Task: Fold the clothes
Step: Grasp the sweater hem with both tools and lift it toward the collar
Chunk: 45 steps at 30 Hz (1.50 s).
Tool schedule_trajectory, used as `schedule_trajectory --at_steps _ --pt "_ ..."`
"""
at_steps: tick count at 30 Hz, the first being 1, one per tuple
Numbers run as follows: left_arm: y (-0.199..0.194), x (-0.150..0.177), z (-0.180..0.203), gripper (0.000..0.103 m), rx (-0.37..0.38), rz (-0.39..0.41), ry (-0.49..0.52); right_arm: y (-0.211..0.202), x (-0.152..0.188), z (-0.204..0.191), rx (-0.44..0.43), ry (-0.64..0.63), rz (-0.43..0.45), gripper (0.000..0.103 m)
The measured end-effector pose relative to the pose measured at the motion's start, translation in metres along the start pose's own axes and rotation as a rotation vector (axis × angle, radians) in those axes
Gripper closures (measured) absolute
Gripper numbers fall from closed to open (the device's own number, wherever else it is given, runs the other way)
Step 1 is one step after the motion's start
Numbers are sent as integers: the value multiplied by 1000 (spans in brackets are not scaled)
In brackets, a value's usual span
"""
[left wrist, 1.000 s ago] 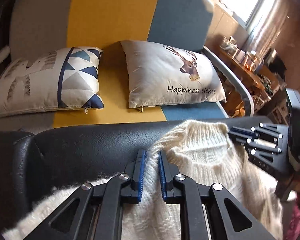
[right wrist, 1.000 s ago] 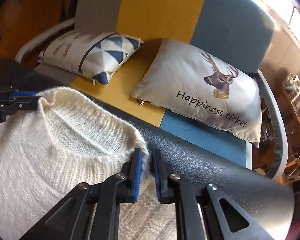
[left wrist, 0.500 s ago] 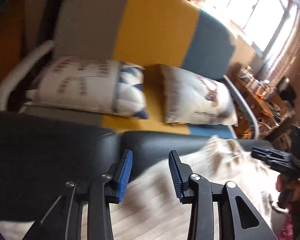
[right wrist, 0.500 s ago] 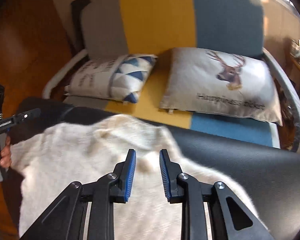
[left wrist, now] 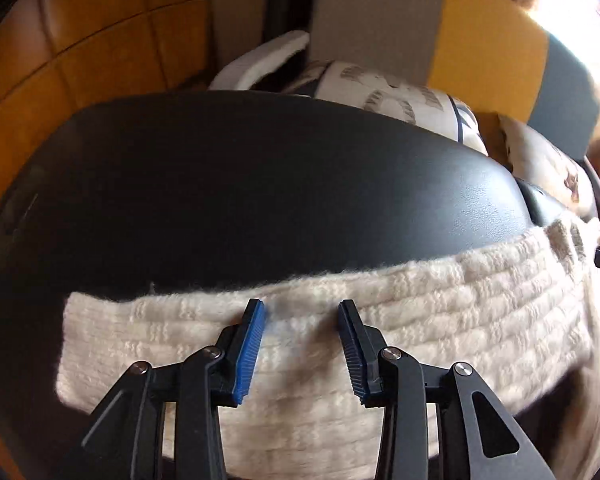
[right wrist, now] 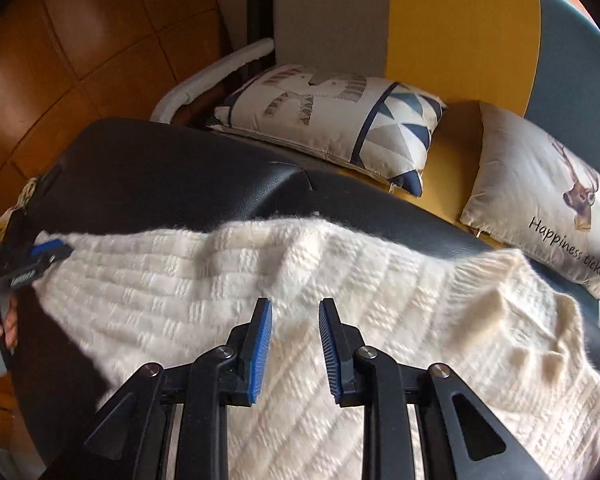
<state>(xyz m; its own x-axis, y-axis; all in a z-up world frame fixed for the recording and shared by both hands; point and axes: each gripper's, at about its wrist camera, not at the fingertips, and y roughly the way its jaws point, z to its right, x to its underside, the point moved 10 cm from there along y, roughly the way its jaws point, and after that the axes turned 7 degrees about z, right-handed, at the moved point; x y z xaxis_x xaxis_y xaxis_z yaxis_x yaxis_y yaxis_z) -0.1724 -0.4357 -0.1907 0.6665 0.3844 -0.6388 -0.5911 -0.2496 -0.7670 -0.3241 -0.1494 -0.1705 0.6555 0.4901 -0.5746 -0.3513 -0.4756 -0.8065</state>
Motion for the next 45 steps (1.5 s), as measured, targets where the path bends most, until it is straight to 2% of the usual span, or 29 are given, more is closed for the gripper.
schedule_trajectory --at_steps 3,7,12,14,17,20,23,26,29,32,35,39,40,41,42,44,45 --pt "-8 14 -21 60 -11 19 -70 23 -3 6 51 34 -26 79" --pt "-11 21 -33 59 -13 68 -113 33 -15 11 57 108 24 79" --pt "-22 16 -37 59 -3 59 -170 28 -16 11 56 118 29 79" --pt "-35 9 -45 59 25 84 -238 16 -15 10 37 138 32 79" --pt "-64 3 -83 59 15 138 -357 -14 -12 -4 -8 127 83 79" --pt "-91 6 -136 59 -50 163 -469 -39 2 -28 -64 95 92 79" --pt "-107 24 -187 59 -95 134 -553 -52 16 -55 -131 63 86 79" --pt "-102 43 -217 57 -76 73 -638 -50 20 -87 -188 36 73 79" --pt "-91 60 -225 56 1 25 -693 -43 15 -120 -222 7 62 79" --pt "-77 63 -214 54 84 -2 -677 -28 5 -151 -242 -29 39 79" --pt "-60 61 -200 54 97 -39 -627 -10 0 -182 -255 -73 -1 79" --pt "-53 56 -193 56 64 -41 -546 18 0 -202 -206 -121 -55 79" --pt "-53 57 -193 58 53 -45 -529 24 2 -205 -200 -124 -68 79" --pt "-52 58 -193 66 41 -49 -512 30 5 -207 -193 -125 -83 79" --pt "-52 60 -193 70 35 -54 -499 35 9 -208 -184 -122 -100 79" --pt "-55 66 -193 91 38 -62 -511 44 16 -209 -161 -128 -115 78" --pt "-56 70 -194 93 35 -59 -526 45 17 -210 -153 -134 -105 76"
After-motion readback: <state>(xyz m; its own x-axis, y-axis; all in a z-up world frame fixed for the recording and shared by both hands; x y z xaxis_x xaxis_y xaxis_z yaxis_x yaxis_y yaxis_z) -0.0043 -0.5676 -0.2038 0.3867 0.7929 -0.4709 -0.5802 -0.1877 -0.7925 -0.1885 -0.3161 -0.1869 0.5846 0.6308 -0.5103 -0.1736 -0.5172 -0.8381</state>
